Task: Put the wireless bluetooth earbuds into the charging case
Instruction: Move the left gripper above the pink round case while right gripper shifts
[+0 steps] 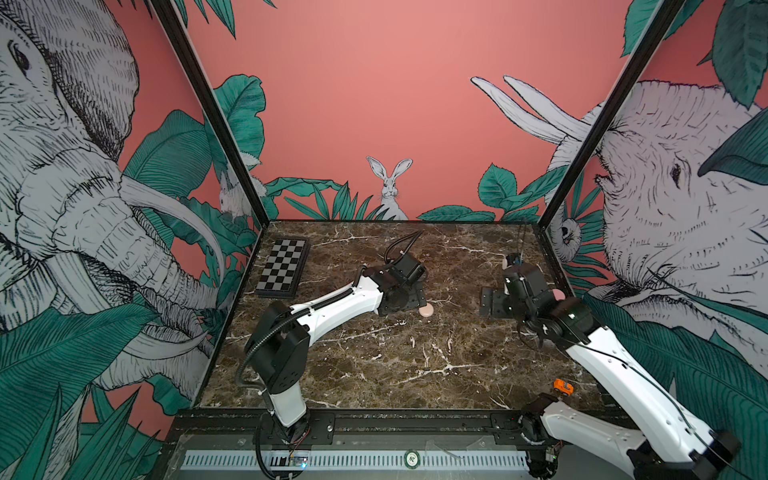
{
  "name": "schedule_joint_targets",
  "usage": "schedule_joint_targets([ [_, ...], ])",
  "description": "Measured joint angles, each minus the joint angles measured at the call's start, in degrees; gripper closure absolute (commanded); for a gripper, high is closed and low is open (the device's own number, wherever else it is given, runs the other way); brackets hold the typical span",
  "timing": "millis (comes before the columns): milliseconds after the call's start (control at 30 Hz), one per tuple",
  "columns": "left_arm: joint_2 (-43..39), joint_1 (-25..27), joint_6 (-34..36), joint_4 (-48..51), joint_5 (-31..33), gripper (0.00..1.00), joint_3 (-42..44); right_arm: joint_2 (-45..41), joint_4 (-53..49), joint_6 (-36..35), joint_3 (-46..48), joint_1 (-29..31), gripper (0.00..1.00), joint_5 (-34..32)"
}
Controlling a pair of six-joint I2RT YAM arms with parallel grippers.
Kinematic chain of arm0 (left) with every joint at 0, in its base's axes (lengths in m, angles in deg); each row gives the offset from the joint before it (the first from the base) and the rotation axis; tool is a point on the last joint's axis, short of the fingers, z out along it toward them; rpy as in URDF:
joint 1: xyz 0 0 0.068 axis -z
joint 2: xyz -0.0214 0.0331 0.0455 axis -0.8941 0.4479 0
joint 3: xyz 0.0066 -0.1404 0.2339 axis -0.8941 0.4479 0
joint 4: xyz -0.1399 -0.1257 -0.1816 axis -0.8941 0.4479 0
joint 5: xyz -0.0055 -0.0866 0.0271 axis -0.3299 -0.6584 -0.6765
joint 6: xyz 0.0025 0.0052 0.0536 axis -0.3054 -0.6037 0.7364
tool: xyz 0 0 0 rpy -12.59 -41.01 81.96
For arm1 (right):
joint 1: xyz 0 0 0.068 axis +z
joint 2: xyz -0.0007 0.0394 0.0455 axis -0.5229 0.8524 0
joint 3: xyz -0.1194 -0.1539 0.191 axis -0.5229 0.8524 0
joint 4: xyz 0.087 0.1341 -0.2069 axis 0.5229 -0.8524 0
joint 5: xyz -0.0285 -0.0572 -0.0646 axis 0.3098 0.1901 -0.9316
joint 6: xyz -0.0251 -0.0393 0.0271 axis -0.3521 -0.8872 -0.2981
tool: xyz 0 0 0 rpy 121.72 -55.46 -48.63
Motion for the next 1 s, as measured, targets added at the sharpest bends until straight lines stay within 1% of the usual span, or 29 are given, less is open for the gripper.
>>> schedule_joint_targets([
  [67, 3.4, 1.0, -1.3, 1.9, -0.2, 0.05, -3.6, -2.5, -0.9, 0.0, -0.2, -0.1, 0.02, -1.1],
  [233, 11.2, 3.2, -3.2, 5.2, -1.9, 0.06, -12.0, -5.0, -2.5, 0.0, -0.6, -0.1, 0.02, -2.1],
  [400, 19.0, 4.1, -4.2, 8.9, -4.2, 0.07, -18.9, -6.7, -3.1, -0.2, -0.4, -0.1, 0.02, -2.1],
  [533, 24.9, 4.1, -4.4, 12.2, -4.7, 0.08, -24.1, -8.9, -3.3, -0.4, 0.0, -0.1, 0.02, -1.5],
  [733, 28.7, 4.1, -4.9, 15.2, -3.7, 0.13, -27.8, -10.5, -3.3, -1.2, 0.6, -0.1, 0.02, -0.3],
  [1000, 32.9, 4.1, -5.0, 16.9, -2.3, 0.16, -34.0, -11.7, -3.3, -1.5, 1.6, -0.1, 0.02, 1.7],
])
